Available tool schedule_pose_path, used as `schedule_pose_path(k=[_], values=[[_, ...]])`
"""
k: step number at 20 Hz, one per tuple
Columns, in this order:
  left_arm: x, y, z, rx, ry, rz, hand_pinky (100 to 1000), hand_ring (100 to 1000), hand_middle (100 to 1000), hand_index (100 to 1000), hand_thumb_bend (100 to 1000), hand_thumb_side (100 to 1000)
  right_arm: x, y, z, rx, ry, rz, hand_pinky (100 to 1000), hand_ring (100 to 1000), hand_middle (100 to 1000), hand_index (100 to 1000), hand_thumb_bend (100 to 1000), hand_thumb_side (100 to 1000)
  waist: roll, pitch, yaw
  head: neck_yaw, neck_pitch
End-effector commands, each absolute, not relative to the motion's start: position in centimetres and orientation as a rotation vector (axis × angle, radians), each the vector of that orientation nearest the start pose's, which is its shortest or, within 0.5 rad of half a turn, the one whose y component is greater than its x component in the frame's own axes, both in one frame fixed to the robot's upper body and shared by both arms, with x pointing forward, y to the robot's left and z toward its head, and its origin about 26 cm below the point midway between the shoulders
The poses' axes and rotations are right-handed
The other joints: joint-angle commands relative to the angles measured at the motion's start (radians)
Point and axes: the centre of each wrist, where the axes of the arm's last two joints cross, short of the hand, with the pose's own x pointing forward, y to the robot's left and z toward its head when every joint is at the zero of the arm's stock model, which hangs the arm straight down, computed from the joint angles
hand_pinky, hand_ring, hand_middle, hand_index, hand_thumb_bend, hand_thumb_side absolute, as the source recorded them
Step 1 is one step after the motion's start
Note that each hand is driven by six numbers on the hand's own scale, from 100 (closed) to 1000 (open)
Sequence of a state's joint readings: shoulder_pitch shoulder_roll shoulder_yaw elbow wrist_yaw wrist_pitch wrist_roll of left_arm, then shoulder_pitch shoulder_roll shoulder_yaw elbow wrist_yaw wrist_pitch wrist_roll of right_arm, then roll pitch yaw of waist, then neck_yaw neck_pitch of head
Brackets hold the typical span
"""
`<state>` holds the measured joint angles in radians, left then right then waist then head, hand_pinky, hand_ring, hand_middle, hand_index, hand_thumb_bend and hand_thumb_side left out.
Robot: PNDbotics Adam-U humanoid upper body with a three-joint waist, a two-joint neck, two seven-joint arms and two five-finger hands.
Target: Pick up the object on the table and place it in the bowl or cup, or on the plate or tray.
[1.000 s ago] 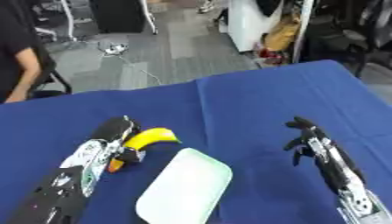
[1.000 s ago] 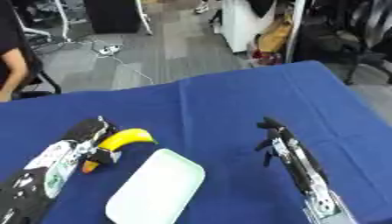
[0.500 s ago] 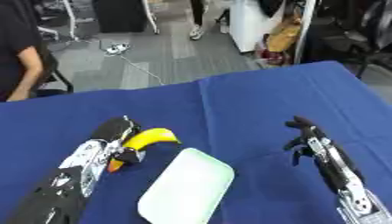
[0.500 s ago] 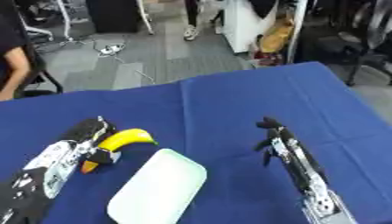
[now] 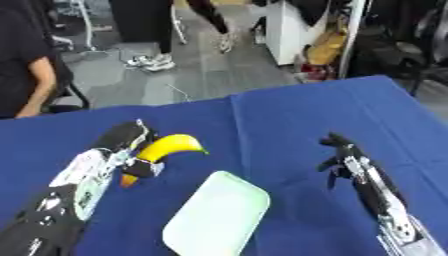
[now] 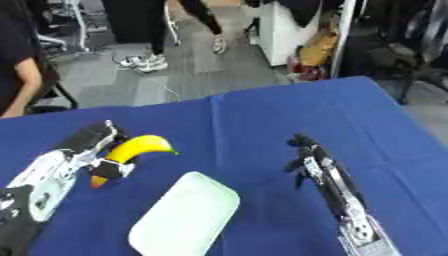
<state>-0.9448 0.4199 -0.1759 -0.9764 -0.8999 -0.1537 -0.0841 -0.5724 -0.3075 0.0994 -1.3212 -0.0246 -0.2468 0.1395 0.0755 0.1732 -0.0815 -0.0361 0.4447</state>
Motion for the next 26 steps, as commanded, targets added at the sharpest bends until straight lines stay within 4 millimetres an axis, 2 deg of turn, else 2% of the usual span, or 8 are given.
schedule_pose_path(k=[1, 17, 26], values=[[47.1, 25.7, 22.7, 1.071, -1.734, -1.321, 100, 100, 100, 211, 100, 250, 41.0, -25.4, 12.8, -0.021, -2.074, 0.576, 327, 570, 843, 968, 100, 894, -0.006, -0.028, 0.006, -0.018, 0.004], [46.7, 23.6, 23.1, 0.997, -1.779, -1.382, 100, 100, 100, 210, 100, 250, 41.0, -25.4, 12.6, -0.019, -2.068, 0.572, 328, 571, 843, 972, 100, 893, -0.006, -0.039, 0.014, -0.021, 0.003], [45.9, 20.2, 22.4, 0.884, -1.836, -1.462, 100, 100, 100, 207, 100, 248, 40.9, -25.7, 12.5, -0.026, -2.065, 0.559, 328, 571, 844, 973, 100, 893, -0.010, -0.041, 0.022, -0.020, 0.004]])
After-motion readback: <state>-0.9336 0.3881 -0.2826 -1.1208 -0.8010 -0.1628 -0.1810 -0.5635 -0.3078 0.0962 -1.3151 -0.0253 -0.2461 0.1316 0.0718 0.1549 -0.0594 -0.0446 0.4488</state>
